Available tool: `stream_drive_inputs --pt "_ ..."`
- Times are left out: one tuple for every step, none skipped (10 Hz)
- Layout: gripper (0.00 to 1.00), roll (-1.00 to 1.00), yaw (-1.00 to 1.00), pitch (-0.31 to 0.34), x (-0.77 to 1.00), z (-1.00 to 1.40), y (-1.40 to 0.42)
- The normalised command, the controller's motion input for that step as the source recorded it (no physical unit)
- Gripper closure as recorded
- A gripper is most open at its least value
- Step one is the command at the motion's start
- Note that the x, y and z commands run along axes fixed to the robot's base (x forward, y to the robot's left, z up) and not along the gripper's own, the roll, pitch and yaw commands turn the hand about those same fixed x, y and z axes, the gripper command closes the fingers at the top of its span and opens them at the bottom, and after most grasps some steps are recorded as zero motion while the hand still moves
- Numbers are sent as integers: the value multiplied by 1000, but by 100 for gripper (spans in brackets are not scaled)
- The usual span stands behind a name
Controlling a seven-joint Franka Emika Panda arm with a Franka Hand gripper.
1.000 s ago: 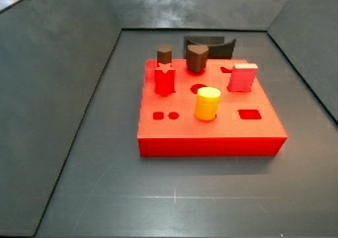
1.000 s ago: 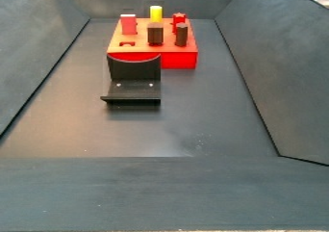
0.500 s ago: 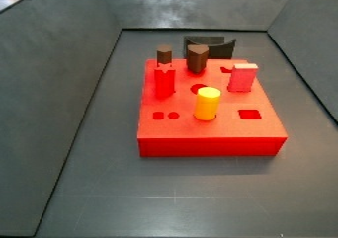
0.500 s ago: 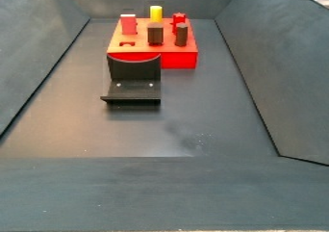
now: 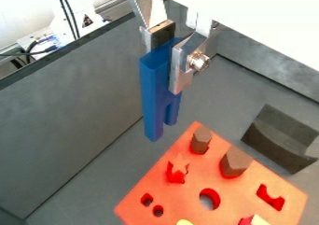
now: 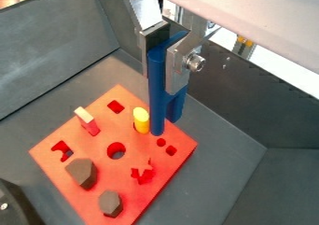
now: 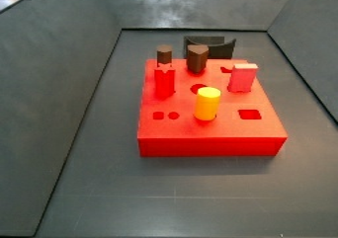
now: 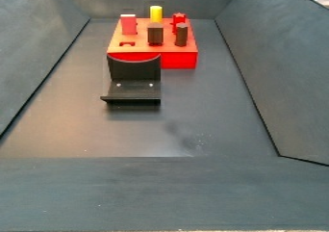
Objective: Pick up the square-circle object. Move up. Move to above the board. Insert the square-circle object.
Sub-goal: Insert the square-circle object.
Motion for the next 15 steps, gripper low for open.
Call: stream_drive_inputs --pt "100 0 -1000 -1 0 0 0" --pt "100 0 -1000 -4 0 0 0" --pt "100 0 -1000 0 0 -9 0" --pt "100 0 -1000 0 0 -14 0" --pt "100 0 -1000 0 0 -17 0" --pt "100 0 -1000 -10 0 -40 0" --pt "100 0 -1000 -23 0 -157 0" --pt "100 0 -1000 -29 0 -166 0" --pt "100 0 -1000 -36 0 -177 0" --pt "100 0 -1000 -36 0 -183 0" --pt "100 0 -1000 -27 0 -180 0" --pt "100 0 -1000 -21 0 -174 0" --pt "100 0 -1000 -14 0 -169 0" --pt "100 0 -1000 -10 0 -169 0" --pt "100 0 -1000 -17 0 -249 0"
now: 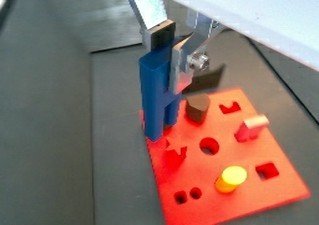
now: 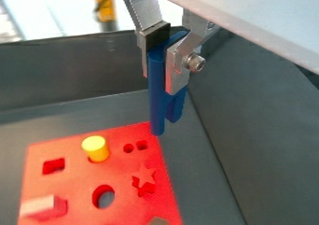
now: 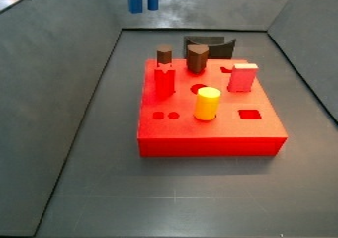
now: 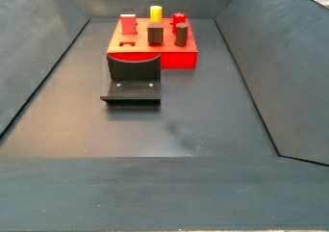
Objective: Pick up the square-circle object. Move up. Move to above the board. Insert the square-circle object.
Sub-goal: Insert the square-circle object.
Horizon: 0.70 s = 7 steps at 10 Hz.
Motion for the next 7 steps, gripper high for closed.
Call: stream_drive_inputs --pt "100 1 -977 0 0 -349 -154" --pt "100 31 -874 -14 23 -511 -306" --pt "100 53 -794 -73 109 -571 -360" --pt "100 43 -817 -89 71 -560 -343" --pt "100 59 -840 -51 51 -597 -334" --pt "100 143 -749 -67 169 -811 -380" --pt "100 186 -580 -70 363 -900 -420"
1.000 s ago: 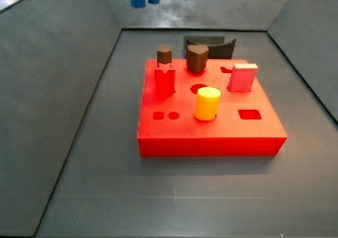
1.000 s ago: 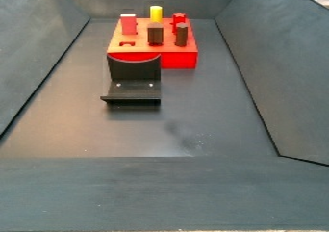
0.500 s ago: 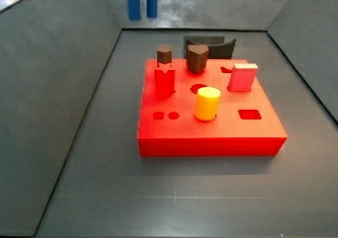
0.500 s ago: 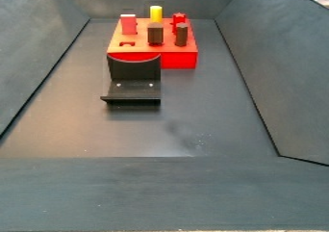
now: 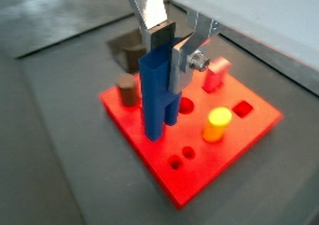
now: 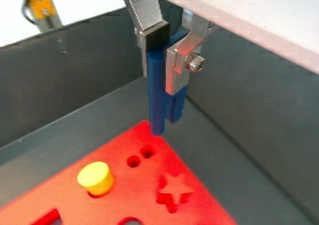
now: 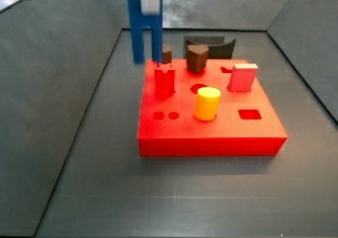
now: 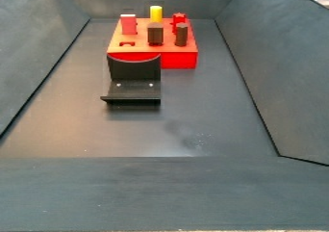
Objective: Pick up the square-circle object. Move up. Move to above the board. Insert the square-circle object.
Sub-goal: Insert the square-circle object.
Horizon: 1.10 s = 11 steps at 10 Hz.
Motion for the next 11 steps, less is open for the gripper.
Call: stream_drive_inputs --pt "100 79 -549 -57 451 -783 -266" --pt "100 17 -371 -33 323 -571 -14" --pt "100 0 -369 0 269 -460 0" --pt "100 0 -383 0 214 -389 51" --pt "100 0 -357 0 0 -160 0" --pt "100 -1 -89 0 0 -83 3" --pt "100 0 -49 0 0 -191 0" --pt "100 86 0 0 0 -374 0" --pt "100 140 0 0 0 -454 0" --pt "100 147 0 0 0 -466 -29" --pt "100 134 0 0 49 -460 -46"
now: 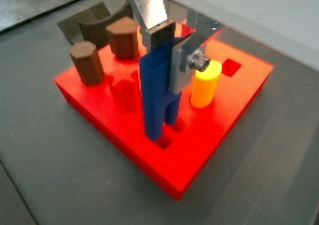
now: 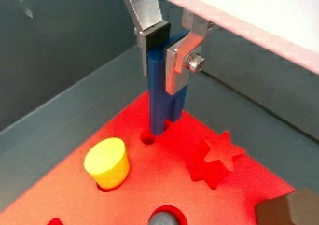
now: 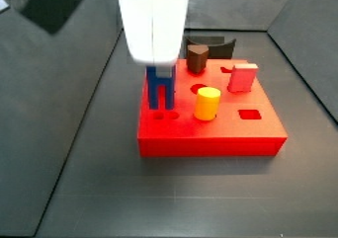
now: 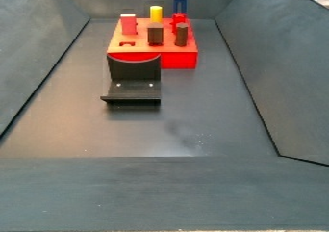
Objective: Pick up the square-circle object. Move up. Move to above the board. Insert the square-circle object.
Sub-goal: Insert the square-circle object.
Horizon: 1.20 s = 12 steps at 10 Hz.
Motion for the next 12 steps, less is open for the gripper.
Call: stream_drive_inputs --pt "100 80 57 0 126 -340 -100" --pt "100 26 83 0 134 -171 -106" --pt "100 0 120 34 214 -40 -51" --pt "100 6 143 76 211 -9 -49" --pt "100 0 151 73 243 -49 -29" --pt "100 4 171 77 263 -206 0" --pt "100 44 137 29 60 -351 0" --pt "100 79 74 0 -17 -463 -43" --pt "100 50 0 3 -314 -360 -34" --pt "100 17 0 0 -417 -246 -77" --pt "100 10 0 0 -320 -280 -34" --pt "100 1 0 -47 -54 -374 -11"
